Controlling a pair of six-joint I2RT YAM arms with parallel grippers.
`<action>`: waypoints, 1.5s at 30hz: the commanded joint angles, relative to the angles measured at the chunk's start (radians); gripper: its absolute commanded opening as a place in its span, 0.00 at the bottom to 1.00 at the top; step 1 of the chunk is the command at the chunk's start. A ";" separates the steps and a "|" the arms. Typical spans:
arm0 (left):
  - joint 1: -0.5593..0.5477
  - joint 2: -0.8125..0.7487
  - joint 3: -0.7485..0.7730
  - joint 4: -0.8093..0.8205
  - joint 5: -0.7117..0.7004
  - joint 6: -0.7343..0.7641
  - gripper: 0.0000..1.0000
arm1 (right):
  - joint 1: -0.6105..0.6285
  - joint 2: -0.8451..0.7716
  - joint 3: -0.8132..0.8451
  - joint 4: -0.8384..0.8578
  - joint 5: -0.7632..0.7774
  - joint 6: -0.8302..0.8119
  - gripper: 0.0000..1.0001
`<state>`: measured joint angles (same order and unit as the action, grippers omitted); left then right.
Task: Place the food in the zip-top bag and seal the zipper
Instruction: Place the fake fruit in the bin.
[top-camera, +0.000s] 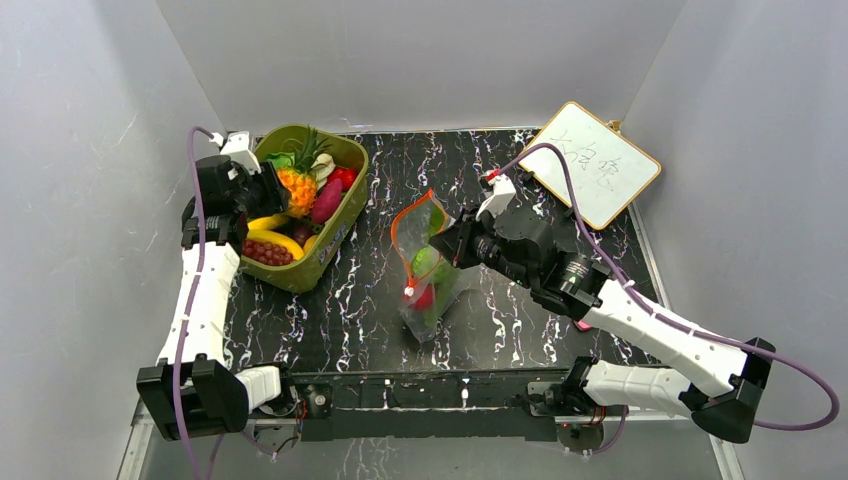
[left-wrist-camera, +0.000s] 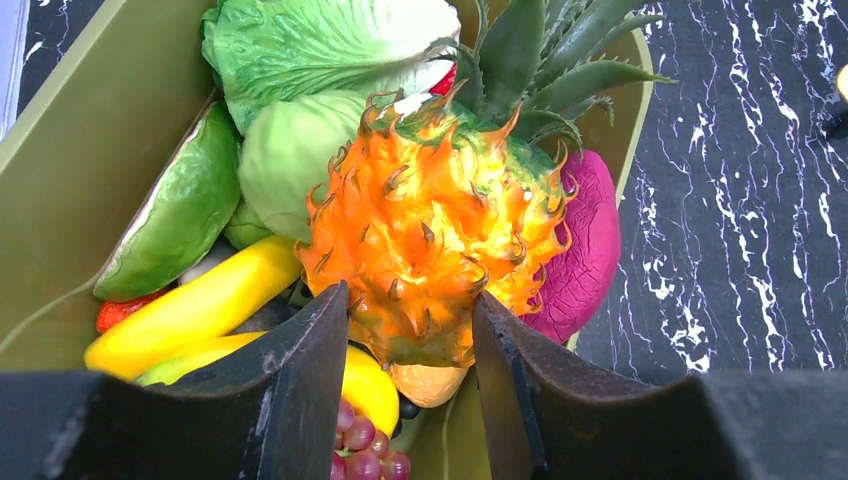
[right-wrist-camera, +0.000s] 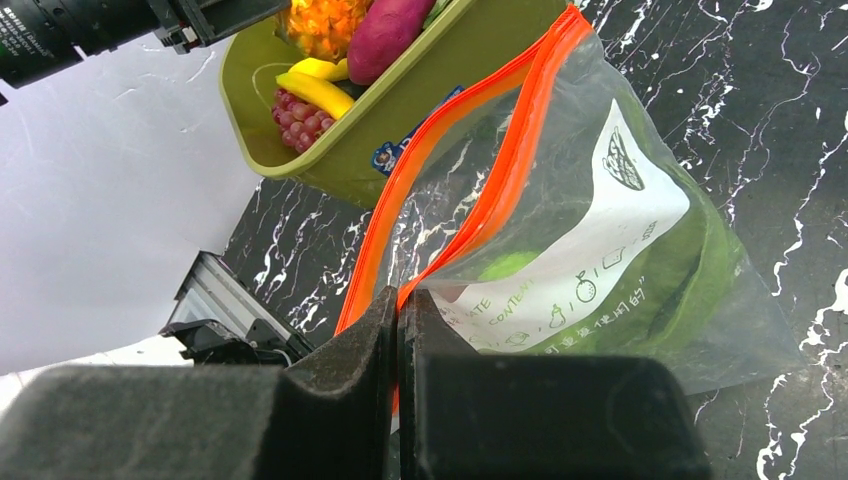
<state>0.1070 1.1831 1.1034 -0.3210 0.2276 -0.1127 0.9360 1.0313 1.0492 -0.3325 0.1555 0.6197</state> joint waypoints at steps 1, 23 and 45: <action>-0.015 -0.067 -0.006 0.045 -0.001 -0.036 0.09 | 0.006 -0.003 0.028 0.114 0.019 0.011 0.00; -0.015 0.017 0.004 0.012 -0.298 0.017 0.17 | 0.005 0.018 0.021 0.129 0.013 0.059 0.00; -0.039 0.093 0.155 -0.214 0.122 -0.080 0.70 | 0.006 0.014 0.036 0.112 0.042 -0.001 0.00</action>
<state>0.0822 1.2640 1.2308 -0.4625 0.2180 -0.2028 0.9360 1.0389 1.0492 -0.3031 0.1806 0.6434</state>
